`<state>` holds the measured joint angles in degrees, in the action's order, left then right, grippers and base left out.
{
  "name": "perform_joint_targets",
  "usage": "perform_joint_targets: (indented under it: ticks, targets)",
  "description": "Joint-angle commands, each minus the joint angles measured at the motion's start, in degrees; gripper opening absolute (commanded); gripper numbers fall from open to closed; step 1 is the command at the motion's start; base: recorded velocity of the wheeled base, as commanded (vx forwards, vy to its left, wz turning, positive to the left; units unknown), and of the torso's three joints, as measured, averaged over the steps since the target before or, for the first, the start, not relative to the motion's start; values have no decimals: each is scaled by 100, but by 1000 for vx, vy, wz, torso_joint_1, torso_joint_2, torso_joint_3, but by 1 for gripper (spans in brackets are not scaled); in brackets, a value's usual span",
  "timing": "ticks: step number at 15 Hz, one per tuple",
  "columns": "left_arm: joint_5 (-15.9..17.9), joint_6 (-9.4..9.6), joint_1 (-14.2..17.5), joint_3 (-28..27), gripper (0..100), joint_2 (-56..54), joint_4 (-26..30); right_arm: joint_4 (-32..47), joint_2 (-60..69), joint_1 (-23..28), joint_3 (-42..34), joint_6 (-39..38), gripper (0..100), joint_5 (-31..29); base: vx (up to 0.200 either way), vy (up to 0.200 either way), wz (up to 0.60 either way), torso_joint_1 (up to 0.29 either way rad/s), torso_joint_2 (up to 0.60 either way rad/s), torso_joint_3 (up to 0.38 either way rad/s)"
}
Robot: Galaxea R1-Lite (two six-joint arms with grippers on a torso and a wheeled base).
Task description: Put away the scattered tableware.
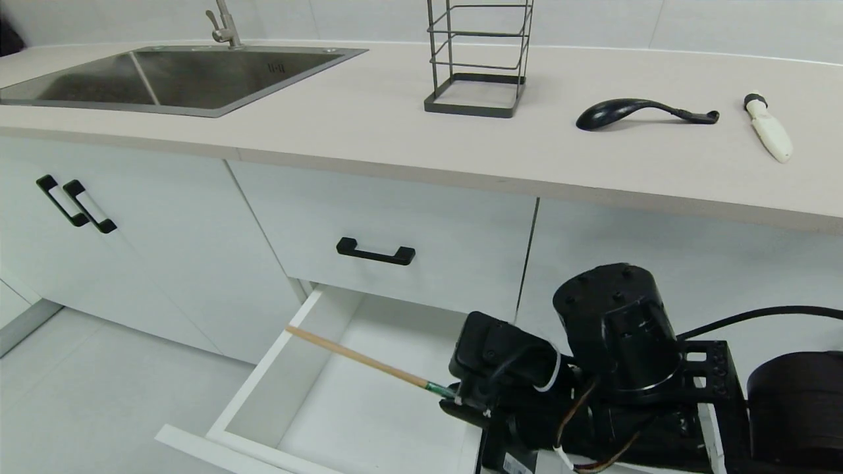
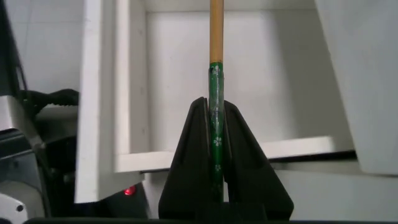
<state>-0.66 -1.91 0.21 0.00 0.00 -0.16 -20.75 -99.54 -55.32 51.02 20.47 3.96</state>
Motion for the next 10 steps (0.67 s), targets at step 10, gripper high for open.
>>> perform_joint_targets:
  ticks: [10]
  targets:
    - [-4,-2,6,0,100,0,-2,115,-778,-269,743,-649,0,-871,0,0,0,0,6,10]
